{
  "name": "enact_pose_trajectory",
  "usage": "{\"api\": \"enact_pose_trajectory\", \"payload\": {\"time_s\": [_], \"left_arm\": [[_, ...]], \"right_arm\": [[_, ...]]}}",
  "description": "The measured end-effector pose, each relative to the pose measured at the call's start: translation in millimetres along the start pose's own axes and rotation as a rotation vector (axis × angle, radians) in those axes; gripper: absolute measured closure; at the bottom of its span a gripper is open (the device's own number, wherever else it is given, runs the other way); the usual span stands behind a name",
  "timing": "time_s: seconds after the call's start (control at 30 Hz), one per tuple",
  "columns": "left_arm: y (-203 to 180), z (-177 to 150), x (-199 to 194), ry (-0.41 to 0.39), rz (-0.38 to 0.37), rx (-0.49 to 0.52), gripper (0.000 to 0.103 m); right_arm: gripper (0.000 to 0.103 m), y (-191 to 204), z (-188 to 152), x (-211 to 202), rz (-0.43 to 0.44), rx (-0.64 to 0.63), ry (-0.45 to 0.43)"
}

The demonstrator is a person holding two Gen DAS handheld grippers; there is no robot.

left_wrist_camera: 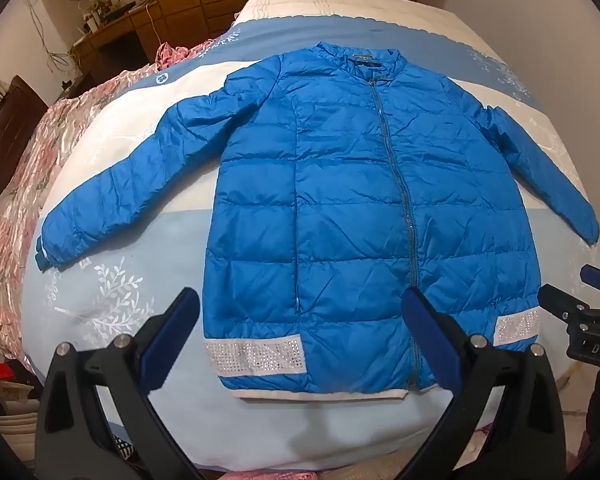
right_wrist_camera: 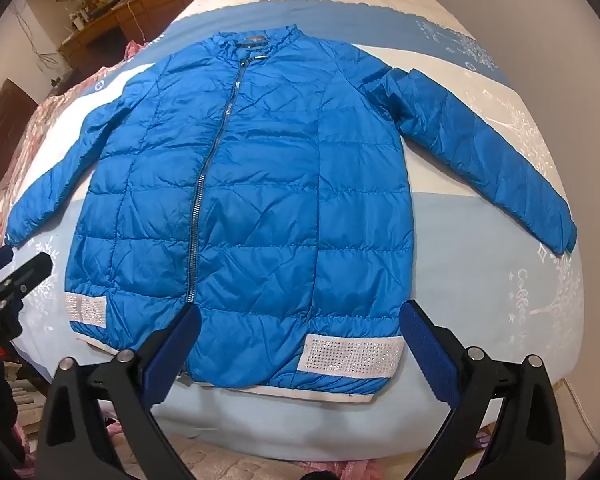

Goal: Fold large clothes

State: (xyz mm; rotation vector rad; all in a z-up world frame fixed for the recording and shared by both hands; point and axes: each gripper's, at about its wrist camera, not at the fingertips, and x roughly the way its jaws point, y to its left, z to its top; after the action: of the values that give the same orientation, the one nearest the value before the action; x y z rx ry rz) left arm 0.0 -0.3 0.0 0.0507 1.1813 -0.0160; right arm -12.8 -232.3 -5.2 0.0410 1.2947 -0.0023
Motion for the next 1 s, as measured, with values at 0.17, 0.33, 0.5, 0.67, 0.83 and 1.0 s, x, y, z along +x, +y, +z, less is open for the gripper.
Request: {"api": "enact_pose_trajectory", "payload": {"time_s": [0.17, 0.33, 0.5, 0.67, 0.83, 1.0], "left_arm": [[0.4, 0.4, 1.0, 0.0, -0.002, -0.002, 0.003], [-3.5, 1.9, -0.5, -0.005, 0.002, 0.001, 0.003], [-2.0, 0.2, -0.2, -0.004, 0.001, 0.002, 0.003], [-2.1, -0.1, 1.0, -0.005, 0.002, 0.004, 0.003], [-1.6, 0.0, 0.2, -0.001, 0.0, 0.003, 0.003], [-0.5, 0.5, 1.5, -0.002, 0.0, 0.006, 0.003]], "right_arm": [[0.004, -0.3, 0.5, 0.6, 0.0, 0.0, 0.003], [0.004, -0.5, 0.7, 0.9, -0.001, -0.001, 0.003], [0.004, -1.0, 0.8, 1.4, -0.002, 0.0, 0.003], [0.004, -1.1, 1.0, 1.9, -0.003, -0.001, 0.003], [0.004, -1.3, 1.4, 2.1, -0.001, -0.001, 0.004], [0.004, -1.3, 1.6, 2.4, -0.002, 0.0, 0.005]]}}
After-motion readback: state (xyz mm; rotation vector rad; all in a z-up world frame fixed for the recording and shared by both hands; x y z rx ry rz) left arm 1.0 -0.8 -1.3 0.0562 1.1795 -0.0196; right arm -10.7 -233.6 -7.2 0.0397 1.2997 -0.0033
